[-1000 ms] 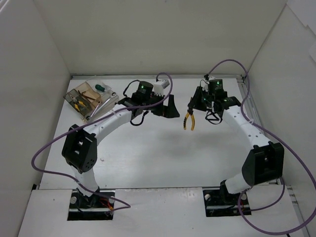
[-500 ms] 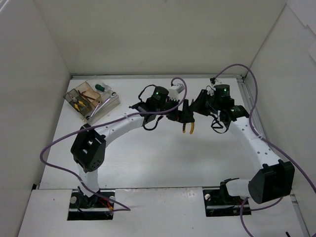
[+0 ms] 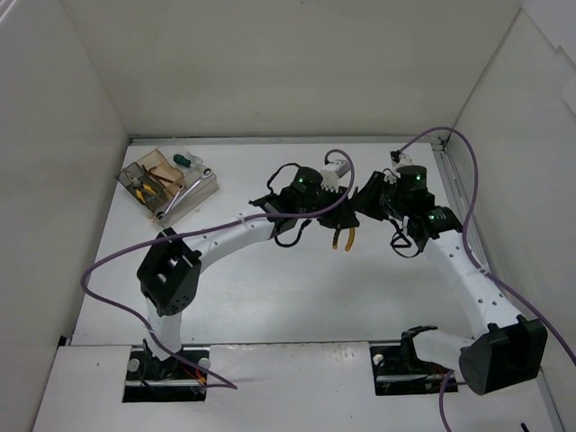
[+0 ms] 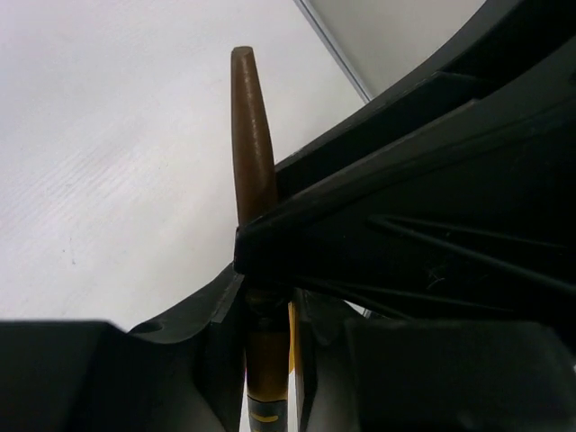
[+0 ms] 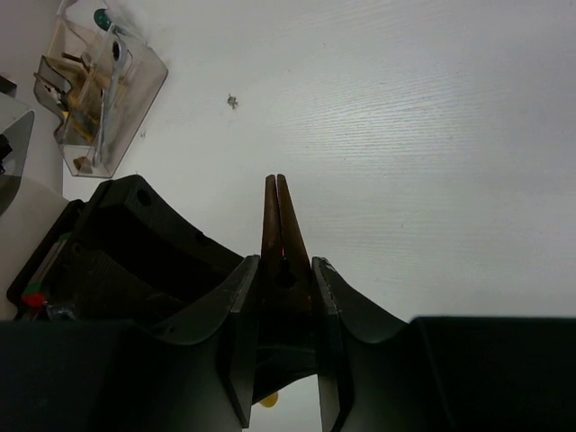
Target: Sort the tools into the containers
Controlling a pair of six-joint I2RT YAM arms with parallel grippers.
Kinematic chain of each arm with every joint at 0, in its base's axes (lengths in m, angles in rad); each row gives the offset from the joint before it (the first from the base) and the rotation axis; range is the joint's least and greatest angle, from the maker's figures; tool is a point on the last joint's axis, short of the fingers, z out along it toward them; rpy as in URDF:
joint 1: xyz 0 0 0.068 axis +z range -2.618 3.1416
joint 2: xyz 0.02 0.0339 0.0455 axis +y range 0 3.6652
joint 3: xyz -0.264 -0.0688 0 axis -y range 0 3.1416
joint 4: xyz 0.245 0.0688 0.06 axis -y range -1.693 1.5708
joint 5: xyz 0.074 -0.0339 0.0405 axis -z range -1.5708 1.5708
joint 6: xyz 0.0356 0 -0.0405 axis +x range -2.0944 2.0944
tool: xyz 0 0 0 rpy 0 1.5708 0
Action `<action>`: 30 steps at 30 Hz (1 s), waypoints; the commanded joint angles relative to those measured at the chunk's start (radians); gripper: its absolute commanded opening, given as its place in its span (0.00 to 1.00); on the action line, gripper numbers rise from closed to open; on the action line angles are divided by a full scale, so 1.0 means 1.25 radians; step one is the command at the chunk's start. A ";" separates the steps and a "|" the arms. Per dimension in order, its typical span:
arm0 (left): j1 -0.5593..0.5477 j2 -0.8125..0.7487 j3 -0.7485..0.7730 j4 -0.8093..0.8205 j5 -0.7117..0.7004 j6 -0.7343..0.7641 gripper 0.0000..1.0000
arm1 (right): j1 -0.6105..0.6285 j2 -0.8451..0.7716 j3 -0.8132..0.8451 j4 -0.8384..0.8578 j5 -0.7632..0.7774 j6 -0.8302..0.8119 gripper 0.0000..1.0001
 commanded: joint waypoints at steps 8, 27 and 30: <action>0.055 -0.129 -0.098 0.105 -0.090 -0.016 0.00 | -0.045 -0.061 0.015 0.014 -0.012 -0.018 0.69; 0.777 -0.251 -0.054 -0.133 -0.349 0.084 0.00 | -0.090 -0.063 -0.015 -0.104 0.139 -0.174 0.81; 0.841 -0.190 -0.017 -0.106 -0.317 0.119 0.00 | -0.089 -0.053 -0.025 -0.104 0.140 -0.187 0.81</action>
